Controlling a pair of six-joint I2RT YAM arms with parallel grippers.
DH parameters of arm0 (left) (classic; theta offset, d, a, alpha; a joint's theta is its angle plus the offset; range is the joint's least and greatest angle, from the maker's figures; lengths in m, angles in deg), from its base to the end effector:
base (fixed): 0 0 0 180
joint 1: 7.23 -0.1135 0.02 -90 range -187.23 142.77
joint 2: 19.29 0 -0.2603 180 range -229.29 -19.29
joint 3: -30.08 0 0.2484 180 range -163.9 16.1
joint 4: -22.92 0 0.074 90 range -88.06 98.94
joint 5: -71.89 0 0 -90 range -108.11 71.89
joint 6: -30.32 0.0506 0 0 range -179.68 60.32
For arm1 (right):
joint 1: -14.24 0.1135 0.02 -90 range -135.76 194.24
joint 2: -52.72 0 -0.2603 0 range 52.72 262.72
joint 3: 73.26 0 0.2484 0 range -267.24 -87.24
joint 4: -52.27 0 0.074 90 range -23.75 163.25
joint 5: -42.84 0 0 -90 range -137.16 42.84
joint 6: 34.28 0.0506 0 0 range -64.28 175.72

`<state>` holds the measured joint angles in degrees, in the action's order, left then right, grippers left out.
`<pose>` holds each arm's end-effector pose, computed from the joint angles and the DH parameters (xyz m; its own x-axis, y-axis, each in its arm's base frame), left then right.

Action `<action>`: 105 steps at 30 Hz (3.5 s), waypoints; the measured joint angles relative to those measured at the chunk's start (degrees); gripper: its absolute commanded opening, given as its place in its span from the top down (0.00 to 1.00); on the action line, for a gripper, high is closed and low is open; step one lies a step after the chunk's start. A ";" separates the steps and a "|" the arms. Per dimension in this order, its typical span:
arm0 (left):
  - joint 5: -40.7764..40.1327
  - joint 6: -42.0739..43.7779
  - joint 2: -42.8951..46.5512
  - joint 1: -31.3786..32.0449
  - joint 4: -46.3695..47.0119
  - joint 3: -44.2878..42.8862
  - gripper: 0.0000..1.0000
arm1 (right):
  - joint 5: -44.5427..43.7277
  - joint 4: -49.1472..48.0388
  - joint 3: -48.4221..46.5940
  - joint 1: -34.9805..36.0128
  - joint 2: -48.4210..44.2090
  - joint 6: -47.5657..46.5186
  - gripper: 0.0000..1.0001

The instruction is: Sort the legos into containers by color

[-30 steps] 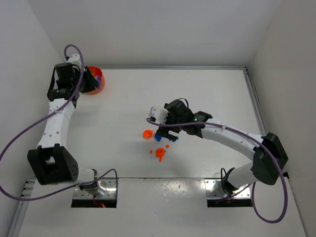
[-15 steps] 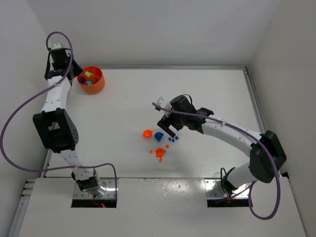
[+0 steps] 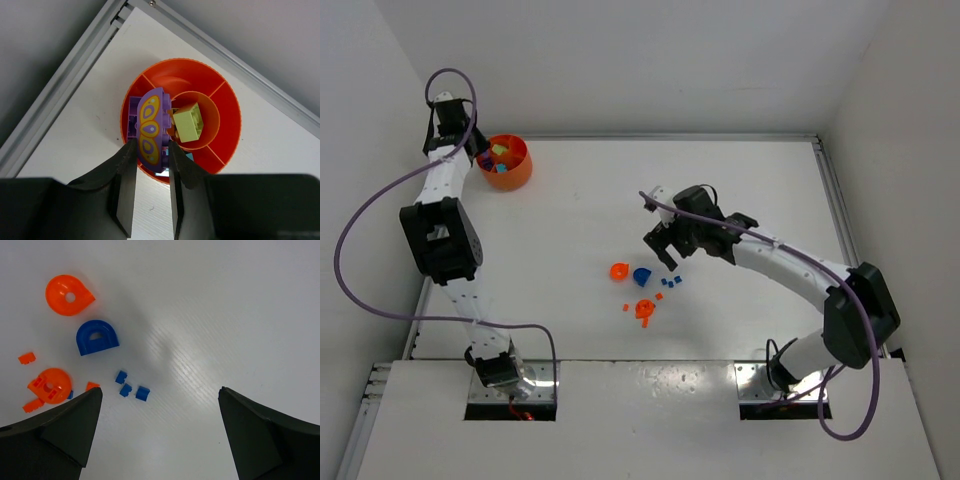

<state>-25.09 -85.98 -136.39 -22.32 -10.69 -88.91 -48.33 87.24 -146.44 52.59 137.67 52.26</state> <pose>0.4739 0.1342 0.2881 -0.2964 -0.5354 -0.7909 -0.5461 0.7744 -0.3196 0.2560 0.2012 0.2314 -0.5333 -0.4989 -0.6832 -0.6427 0.7640 -0.0562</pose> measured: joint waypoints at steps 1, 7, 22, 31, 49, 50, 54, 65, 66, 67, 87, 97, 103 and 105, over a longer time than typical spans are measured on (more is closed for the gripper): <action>-0.26 0.20 -0.52 0.00 -0.02 -0.28 1.00 | 0.24 0.00 0.00 -0.11 0.13 0.11 0.01; -1.81 2.19 -3.52 0.00 0.15 -2.64 1.00 | 2.08 0.04 -0.79 -1.25 2.05 0.52 0.01; -1.73 6.21 -6.47 0.00 -0.33 -3.26 0.74 | 5.11 0.02 -1.79 -3.06 4.15 0.96 0.01; -1.01 7.02 -7.74 0.00 -0.35 -3.28 0.44 | 6.45 0.02 -1.95 -3.78 4.15 1.40 0.01; 19.23 14.12 26.71 -0.02 0.57 15.32 0.35 | 7.78 0.28 -1.99 -4.68 2.34 0.24 0.11; 22.29 15.72 31.19 -0.02 1.20 18.91 0.32 | 8.00 0.52 -1.84 -4.79 2.25 -0.35 0.16; 34.34 22.45 44.02 0.90 -1.53 29.49 0.32 | 10.21 2.60 -0.24 -5.31 2.27 -3.21 0.25; 48.61 30.95 56.15 2.91 -13.75 44.89 0.28 | 17.46 7.23 -1.36 -1.46 9.22 -10.25 0.15; 49.18 30.99 56.96 2.91 -13.84 44.94 0.28 | 17.86 7.23 -2.86 -0.92 10.67 -10.54 0.15; 49.94 30.95 57.61 2.91 -13.86 44.96 0.28 | 18.38 7.91 -5.03 -0.17 12.44 -10.82 0.16; 56.33 27.69 56.28 2.91 -14.58 46.03 0.28 | 38.10 7.45 -21.57 -2.67 33.94 12.41 0.61; 56.65 26.62 55.67 2.91 -14.10 46.03 0.28 | 39.95 3.26 -21.29 -4.52 37.13 20.02 0.62; 56.54 26.16 55.63 2.91 -13.88 46.07 0.28 | 40.79 2.62 -21.40 -5.16 40.00 22.82 0.62; 56.52 25.79 55.54 2.78 -13.27 46.45 0.28 | 40.76 1.90 -21.40 -5.18 40.06 23.50 0.62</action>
<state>31.43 -60.19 -80.85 -19.54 -23.96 -42.46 -7.57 89.14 -167.84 47.41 177.73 75.75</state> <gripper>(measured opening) 0.719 0.382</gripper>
